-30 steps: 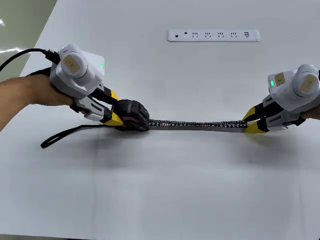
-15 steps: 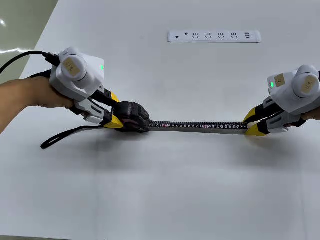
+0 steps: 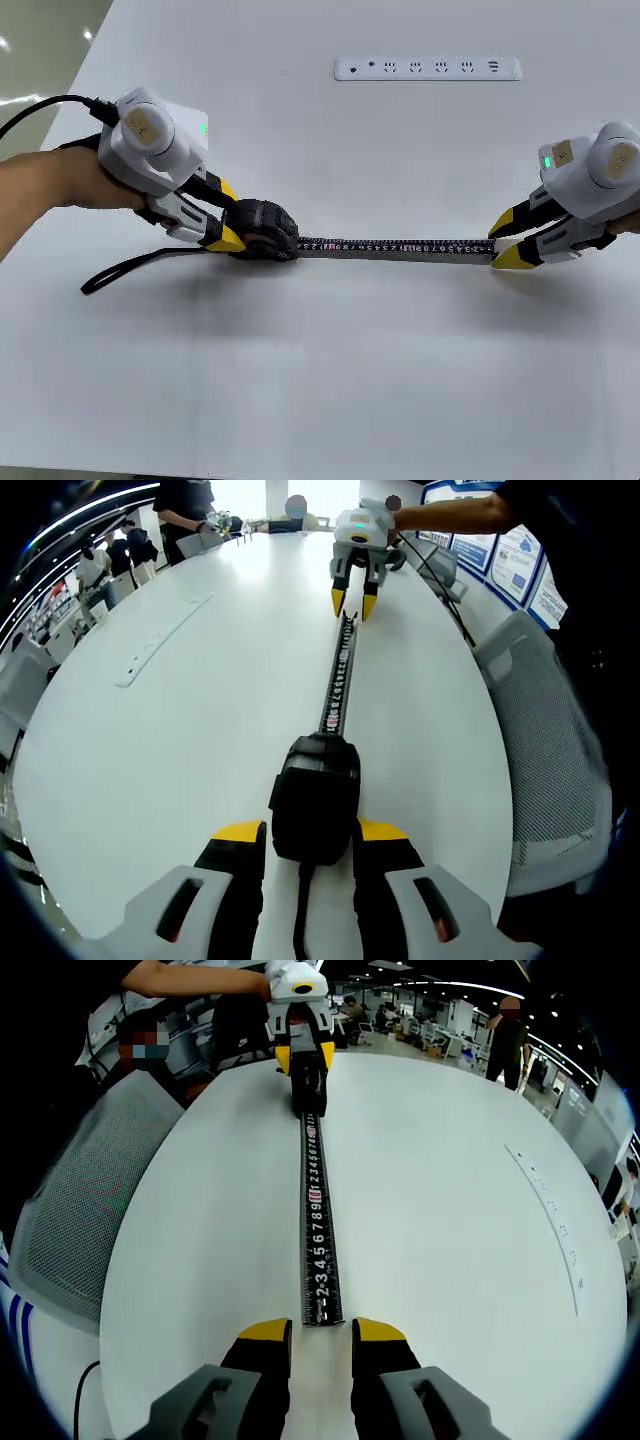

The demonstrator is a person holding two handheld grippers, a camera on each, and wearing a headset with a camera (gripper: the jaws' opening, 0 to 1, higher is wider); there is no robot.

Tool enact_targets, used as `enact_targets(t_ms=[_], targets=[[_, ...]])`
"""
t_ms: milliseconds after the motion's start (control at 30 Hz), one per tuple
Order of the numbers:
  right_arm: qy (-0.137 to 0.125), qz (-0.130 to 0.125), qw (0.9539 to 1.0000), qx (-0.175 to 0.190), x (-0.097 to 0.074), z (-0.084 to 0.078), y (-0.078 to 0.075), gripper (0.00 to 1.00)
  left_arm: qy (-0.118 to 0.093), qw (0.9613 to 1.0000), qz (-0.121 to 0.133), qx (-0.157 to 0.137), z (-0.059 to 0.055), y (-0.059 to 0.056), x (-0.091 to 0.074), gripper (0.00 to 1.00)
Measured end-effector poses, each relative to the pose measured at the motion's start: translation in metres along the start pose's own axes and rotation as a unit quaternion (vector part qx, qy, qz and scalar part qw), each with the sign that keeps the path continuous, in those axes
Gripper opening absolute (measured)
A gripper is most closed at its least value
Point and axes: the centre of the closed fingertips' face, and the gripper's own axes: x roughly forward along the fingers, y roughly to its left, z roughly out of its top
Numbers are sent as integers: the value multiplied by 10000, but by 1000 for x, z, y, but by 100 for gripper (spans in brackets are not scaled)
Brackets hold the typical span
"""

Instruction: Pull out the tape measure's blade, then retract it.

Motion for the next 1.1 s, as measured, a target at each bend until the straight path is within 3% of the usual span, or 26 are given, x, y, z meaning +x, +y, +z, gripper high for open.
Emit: enact_targets(t_ms=[533, 833, 1100], targets=[[-39, -167, 9998, 87, -9, -1, 6, 36, -67, 9987, 109, -485, -10, -8, -10, 51], [-70, -271, 9993, 255, -12, -2, 15, 44, -137, 9971, 174, -733, -15, -20, -12, 60], [-194, -459, 9974, 518, -17, -5, 22, 51, -294, 9945, 345, -949, -16, -24, -16, 67]])
